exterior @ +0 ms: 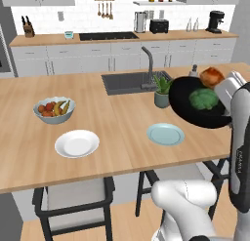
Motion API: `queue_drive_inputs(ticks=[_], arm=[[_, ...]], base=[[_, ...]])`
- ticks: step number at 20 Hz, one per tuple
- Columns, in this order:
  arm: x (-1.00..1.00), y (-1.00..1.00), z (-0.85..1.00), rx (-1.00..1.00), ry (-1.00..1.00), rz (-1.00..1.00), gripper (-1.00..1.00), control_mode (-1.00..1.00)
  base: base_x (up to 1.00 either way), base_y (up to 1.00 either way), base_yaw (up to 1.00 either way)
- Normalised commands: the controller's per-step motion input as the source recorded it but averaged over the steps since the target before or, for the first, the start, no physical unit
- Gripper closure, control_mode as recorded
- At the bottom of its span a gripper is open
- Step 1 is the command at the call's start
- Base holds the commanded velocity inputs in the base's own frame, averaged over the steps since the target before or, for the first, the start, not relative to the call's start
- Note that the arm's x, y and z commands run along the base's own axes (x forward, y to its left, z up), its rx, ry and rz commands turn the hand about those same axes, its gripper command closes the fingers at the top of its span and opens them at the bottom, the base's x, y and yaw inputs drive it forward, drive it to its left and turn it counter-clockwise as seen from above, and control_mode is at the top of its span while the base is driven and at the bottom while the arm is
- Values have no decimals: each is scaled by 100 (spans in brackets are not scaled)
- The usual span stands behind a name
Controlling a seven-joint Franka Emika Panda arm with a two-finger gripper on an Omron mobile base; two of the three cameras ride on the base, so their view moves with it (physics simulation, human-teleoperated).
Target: Pick the chicken drumstick and broccoli from their plates and place them in the bowl. Then put the bowl in the fridge.
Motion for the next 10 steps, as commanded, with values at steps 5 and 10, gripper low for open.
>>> queue_drive_inputs(ticks=[5,10], arm=[[-2,25,8,-10,0,-10,100,-100],[0,0,0,-1,0,-2,100,-100]], base=[[0,0,0],[0,0,0]])
